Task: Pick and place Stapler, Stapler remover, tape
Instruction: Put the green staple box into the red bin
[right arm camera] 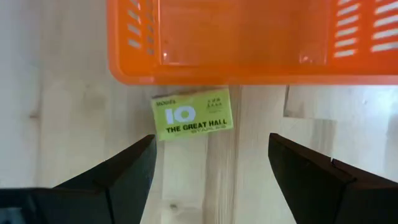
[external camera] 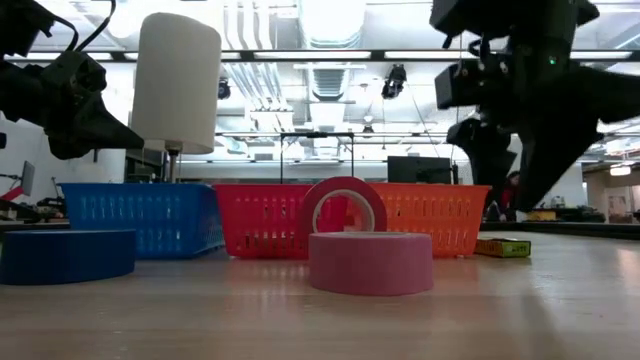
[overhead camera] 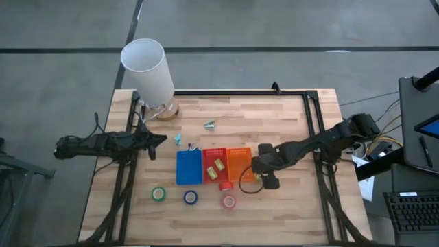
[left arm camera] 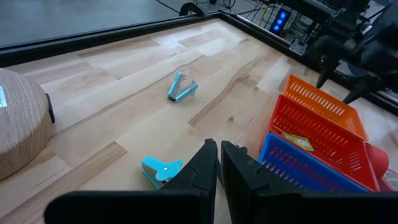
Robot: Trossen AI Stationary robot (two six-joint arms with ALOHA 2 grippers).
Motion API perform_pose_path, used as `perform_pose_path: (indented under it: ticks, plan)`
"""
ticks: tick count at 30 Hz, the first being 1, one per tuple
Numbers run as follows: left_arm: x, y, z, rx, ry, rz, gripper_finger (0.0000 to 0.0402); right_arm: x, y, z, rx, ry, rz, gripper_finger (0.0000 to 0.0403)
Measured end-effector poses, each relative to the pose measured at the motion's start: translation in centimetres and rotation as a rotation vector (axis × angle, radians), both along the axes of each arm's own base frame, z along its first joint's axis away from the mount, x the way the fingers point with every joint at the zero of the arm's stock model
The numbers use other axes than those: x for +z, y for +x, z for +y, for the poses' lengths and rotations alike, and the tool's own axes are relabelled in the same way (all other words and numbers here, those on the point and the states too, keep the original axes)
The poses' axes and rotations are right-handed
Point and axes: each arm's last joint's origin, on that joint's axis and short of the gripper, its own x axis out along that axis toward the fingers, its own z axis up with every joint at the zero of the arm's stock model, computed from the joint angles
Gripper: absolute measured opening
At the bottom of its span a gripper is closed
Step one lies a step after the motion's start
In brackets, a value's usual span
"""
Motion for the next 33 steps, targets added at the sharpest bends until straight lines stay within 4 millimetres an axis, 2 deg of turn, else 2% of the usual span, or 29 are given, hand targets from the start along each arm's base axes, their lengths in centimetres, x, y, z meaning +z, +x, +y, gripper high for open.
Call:
perform_pose_path:
  ticks: [9,19,24,33]
  plan:
    - [0.0,0.0,0.0,0.0,0.0,0.0,0.0026,-2.4,0.7,0.2,0.02,-0.004,0.005,0.0318]
    - [0.0,0.0,0.0,0.0,0.0,0.0,0.0026,-3.7,1.2,0.5,0.022,0.046,0.026,0.0323]
    - [0.0,0.0,0.0,0.0,0.0,0.001,0.0026,-3.6,1.3,0.5,0.017,0.044,0.018,0.0299]
    - [0.0,0.0,0.0,0.0,0.0,0.0,0.0026,-3.5,1.3,0.4,-0.015,0.052,0.015,0.0234]
